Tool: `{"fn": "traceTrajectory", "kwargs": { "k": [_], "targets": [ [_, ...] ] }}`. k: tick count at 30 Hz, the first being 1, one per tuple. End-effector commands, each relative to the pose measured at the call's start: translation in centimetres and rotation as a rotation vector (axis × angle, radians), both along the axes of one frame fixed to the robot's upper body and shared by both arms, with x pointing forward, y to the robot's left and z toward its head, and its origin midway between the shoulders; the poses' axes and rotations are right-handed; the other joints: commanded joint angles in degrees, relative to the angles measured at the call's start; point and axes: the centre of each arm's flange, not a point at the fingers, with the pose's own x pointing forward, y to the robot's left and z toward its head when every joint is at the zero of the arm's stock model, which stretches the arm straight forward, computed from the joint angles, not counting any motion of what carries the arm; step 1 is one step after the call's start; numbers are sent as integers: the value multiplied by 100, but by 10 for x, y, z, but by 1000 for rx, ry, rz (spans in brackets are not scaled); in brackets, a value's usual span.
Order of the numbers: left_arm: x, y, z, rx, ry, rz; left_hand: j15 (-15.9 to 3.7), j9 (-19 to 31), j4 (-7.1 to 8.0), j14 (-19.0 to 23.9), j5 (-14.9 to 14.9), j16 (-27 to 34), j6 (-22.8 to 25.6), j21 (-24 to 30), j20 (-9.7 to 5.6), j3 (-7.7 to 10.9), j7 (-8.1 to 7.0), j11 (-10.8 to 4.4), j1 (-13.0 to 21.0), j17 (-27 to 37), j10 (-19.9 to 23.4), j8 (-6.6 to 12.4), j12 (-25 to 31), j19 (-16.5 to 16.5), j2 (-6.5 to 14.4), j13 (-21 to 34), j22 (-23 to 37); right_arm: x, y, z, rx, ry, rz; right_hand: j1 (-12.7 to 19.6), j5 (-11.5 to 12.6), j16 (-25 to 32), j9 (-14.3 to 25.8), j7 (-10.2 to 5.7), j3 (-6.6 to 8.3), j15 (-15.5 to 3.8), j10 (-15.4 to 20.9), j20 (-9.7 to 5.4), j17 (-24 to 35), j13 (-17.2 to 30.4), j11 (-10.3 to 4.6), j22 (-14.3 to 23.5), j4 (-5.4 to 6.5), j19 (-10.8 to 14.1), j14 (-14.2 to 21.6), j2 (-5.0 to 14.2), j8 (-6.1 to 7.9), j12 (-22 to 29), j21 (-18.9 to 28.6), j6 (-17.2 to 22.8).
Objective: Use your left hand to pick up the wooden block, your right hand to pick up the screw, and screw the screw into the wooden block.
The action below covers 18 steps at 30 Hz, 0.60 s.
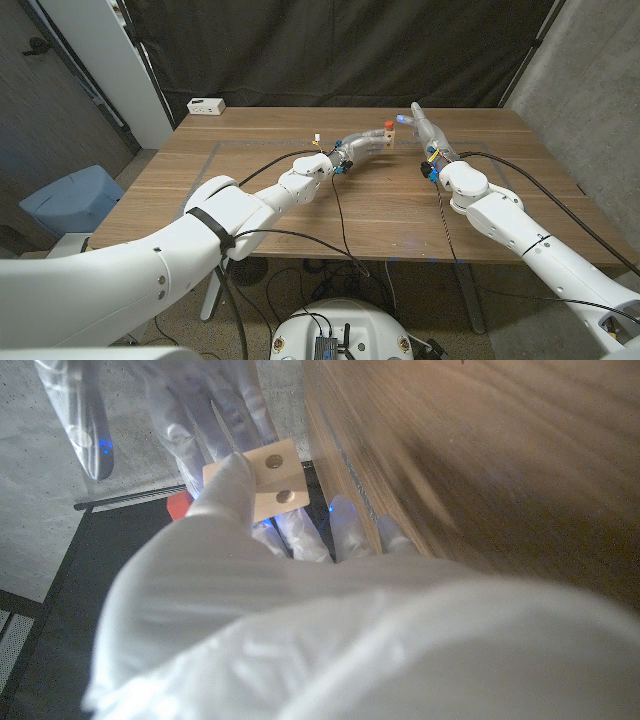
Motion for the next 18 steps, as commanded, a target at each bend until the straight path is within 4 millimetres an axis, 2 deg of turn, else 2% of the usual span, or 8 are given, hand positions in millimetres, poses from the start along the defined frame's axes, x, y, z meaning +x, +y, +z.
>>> {"fn": "traceTrajectory", "kwargs": {
  "k": [1, 18],
  "targets": [
    [1, -1, 0, 4, 7, 4, -354, 28, 29, 44, 52, 7, 245, 38, -3, 8, 180, -16, -23, 22, 64, 61, 55, -20, 56, 20, 30, -2, 2, -1, -18, 8, 2, -47, 30, 29, 18, -15, 29, 51, -407, 3, 11, -2, -18, 5, 19, -46, -871, 134, 1, 15, 8, 53],
    [1, -3, -1, 11, 16, 11, -348, 28, 22, 37, 55, 4, 247, 40, -4, 16, 185, -14, -13, 21, 65, 63, 55, -14, 62, 20, 30, -4, 4, -5, -26, 15, 2, -106, 41, 42, 18, -20, 36, 40, -417, 1, 18, -2, -18, 5, 34, -49, -880, 142, 10, 25, 12, 94]
  ]
}}
